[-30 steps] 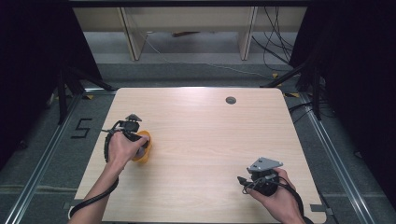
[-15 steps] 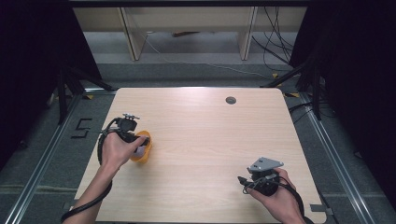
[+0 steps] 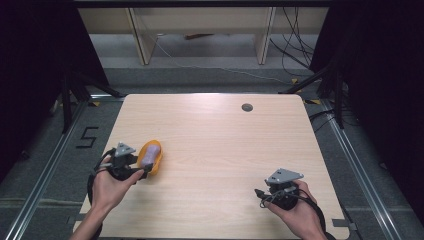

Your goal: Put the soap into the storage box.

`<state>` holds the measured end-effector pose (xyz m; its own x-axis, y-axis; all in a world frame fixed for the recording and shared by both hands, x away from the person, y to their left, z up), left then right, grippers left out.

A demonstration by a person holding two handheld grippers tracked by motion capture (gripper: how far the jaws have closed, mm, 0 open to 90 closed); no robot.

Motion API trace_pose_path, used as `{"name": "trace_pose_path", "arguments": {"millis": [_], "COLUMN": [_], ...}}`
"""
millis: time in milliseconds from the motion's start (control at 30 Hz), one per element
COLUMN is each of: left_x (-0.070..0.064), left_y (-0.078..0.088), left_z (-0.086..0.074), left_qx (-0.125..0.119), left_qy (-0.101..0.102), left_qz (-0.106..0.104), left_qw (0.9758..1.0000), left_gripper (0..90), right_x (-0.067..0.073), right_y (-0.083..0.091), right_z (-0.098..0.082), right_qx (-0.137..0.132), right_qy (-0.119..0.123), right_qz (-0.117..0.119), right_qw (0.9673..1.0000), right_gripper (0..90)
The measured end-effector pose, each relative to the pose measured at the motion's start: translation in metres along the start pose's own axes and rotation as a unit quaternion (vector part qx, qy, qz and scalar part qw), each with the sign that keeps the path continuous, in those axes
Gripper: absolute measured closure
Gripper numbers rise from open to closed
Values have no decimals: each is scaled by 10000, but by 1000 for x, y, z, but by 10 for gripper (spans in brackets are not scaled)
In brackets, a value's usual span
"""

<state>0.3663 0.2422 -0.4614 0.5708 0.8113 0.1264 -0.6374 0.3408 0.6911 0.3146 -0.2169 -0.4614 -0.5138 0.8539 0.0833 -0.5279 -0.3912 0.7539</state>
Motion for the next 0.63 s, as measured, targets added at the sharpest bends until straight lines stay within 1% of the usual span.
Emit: {"name": "trace_pose_path", "arguments": {"millis": [33,67,100,133,167,233,300,400,433,467,500,533,567,633], "left_x": [-3,-4,-8,-10,-12,-14,-15,-17,-17,-17,-18,-19,-19,-19], "left_y": [-1,-1,-3,-4,-4,-3,-4,-7,-8,-10,-11,-11,-12,-12], "left_z": [-7,-17,-23,-30,-35,-42,-44,-43,-43,-44,-44,-44,-44,-44], "left_qx": [-133,-140,-341,-463,-513,-632,-710,-714,-645,-675,-685,-676,-689,-699], "left_qy": [87,2,178,243,318,368,457,431,361,415,427,437,439,447], "left_qz": [60,-17,27,20,17,-107,-117,-114,-129,-154,-162,-173,-187,-187], "left_qw": [9999,9999,9993,9986,9982,9973,9964,9964,9972,9967,9966,9966,9965,9964], "left_gripper": [349,353,357,361,365,367,367,369,370,371,373,373,374,379], "right_x": [0,1,1,1,1,0,-1,-2,-1,-1,0,-1,-2,-1], "right_y": [0,1,1,1,1,0,1,1,1,0,1,0,1,2], "right_z": [0,0,0,0,0,0,0,0,0,0,0,0,0,0], "right_qx": [-14,4,6,4,3,-45,-75,-60,-89,-77,-33,-81,-71,-50], "right_qy": [25,-39,-35,-32,-31,-5,18,27,36,30,-20,30,39,-64], "right_qz": [-15,-14,-12,-13,-15,3,5,9,4,18,39,25,17,25], "right_qw": [10000,10000,10000,10000,10000,10000,10000,10000,10000,10000,10000,10000,10000,10000], "right_gripper": [505,505,504,505,504,504,504,502,502,502,501,501,500,499]}}
Point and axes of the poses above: each handheld gripper's, and its own axes: y roughly backward along the jaws, z roughly out of its top, x roughly to its left, the point moved 1 cm from there along -y, roughly forward along the jaws, and after that the axes turned 11 degrees about -y, right-handed, at the moved point
